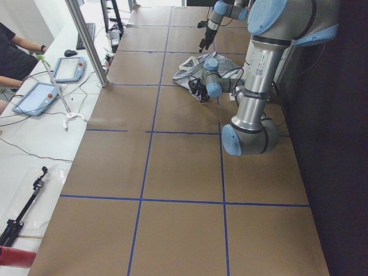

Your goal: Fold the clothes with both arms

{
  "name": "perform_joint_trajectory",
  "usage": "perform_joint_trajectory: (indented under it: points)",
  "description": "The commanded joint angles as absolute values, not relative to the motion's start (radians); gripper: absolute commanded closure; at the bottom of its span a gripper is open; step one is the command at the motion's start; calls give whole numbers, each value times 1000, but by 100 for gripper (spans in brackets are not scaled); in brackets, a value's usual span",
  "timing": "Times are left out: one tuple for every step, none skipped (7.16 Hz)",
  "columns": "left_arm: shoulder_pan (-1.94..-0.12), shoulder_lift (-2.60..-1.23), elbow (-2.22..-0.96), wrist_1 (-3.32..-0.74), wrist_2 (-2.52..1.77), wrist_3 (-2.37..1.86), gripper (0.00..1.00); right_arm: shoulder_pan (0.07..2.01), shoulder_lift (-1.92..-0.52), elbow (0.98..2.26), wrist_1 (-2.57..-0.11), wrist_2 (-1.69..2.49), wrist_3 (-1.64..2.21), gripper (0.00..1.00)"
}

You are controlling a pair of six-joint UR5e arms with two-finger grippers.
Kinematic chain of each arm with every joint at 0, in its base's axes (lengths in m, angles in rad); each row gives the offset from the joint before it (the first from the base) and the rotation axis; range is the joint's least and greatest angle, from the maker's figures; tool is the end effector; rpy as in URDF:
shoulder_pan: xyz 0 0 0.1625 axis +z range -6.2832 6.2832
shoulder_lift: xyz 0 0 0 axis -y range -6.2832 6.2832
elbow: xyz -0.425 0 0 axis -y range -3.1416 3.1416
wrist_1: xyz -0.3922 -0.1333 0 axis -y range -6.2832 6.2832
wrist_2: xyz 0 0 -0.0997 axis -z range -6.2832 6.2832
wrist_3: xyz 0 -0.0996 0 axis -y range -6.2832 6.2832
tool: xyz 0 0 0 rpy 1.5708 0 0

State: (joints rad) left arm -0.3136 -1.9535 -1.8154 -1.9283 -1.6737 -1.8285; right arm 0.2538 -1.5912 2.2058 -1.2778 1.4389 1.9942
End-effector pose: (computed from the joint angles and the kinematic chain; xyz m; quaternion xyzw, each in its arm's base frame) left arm 0.5460 -0.3065 0.2983 -0.0321 0.4732 -0.2247 0.8512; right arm -0.3997 -0.2549 0.3435 0.0220 -0.4409 0.3252 0.8363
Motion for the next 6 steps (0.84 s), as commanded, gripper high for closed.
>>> perform_joint_trajectory:
  points:
    - [-304, -1959, -1807, -1928, -1674, -1830, 63, 253, -1589, 2201, -1278, 1439, 1996, 0]
    - [-304, -1960, -1816, -1928, -1674, -1841, 100, 255, -1589, 2200, -1278, 1439, 1994, 0]
    - [-304, -1959, -1821, -1928, -1674, -1842, 100, 255, -1589, 2200, -1278, 1439, 1996, 0]
    - [-305, -1959, -1827, -1928, -1666, -1842, 100, 253, -1589, 2200, -1278, 1439, 1996, 0]
    - [-325, -1954, -1857, -1925, -1655, -1829, 100, 253, -1589, 2198, -1278, 1439, 1996, 0]
    - [-374, -1948, -1864, -1925, -1655, -1777, 100, 253, -1589, 2195, -1276, 1440, 2000, 0]
